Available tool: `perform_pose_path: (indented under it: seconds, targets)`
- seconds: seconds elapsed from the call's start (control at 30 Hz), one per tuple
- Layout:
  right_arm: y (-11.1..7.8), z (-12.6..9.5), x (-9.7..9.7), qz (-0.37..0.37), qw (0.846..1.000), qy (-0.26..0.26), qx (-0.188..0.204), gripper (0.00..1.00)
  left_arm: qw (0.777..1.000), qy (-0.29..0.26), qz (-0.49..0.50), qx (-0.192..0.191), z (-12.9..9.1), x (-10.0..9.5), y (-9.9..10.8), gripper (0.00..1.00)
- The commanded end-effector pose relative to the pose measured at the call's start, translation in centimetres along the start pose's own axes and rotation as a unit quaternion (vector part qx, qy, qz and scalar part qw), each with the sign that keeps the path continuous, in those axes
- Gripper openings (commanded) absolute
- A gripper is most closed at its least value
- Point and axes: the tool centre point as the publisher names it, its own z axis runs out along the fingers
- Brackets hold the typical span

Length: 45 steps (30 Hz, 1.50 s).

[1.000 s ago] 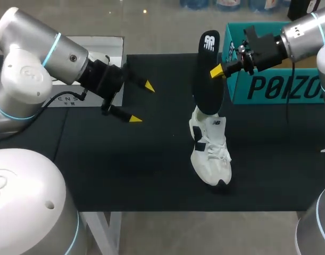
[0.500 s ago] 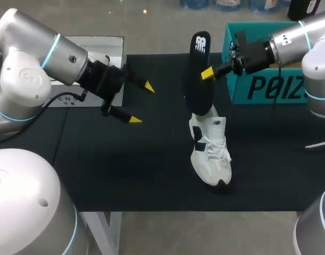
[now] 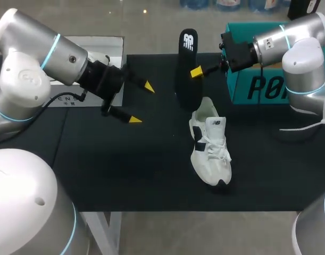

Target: Take the shoe out of the shoebox, open the shoe tongue, remove and reinsert the insole, then place the shoe into the shoebox

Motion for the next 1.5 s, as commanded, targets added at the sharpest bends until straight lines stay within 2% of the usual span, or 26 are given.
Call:
perform_pose_path:
  seconds: [0.03, 0.3, 0.77, 0.97, 1.17, 1.5]
  targets:
    - [0.6, -0.5, -2.0, 0.002, 1.000, 0.015, 0.003, 0.00, 1.000, 0.001, 0.000, -0.001, 0.0, 0.0, 0.0, 1.00]
    - [0.1, -1.4, -3.0, 0.004, 1.000, 0.016, -0.016, 0.00, 1.000, 0.001, 0.000, -0.001, 0.0, 0.0, 0.0, 1.00]
    - [-4.0, -1.2, -2.0, 0.017, 0.999, 0.017, -0.028, 0.00, 1.000, 0.001, 0.000, -0.001, 0.0, 0.0, 0.0, 1.00]
    - [-5.2, -1.0, -2.0, 0.024, 0.999, 0.016, -0.033, 0.00, 1.000, 0.001, 0.000, -0.001, 0.0, 0.0, 0.0, 1.00]
    - [-5.3, -0.7, -1.7, 0.025, 0.999, 0.011, -0.032, 0.00, 1.000, 0.001, 0.000, -0.001, 0.0, 0.0, 0.0, 1.00]
    - [-3.6, -1.0, -1.1, 0.009, 0.999, 0.008, -0.034, 0.00, 1.000, 0.001, 0.000, -0.001, 0.0, 0.0, 0.0, 1.00]
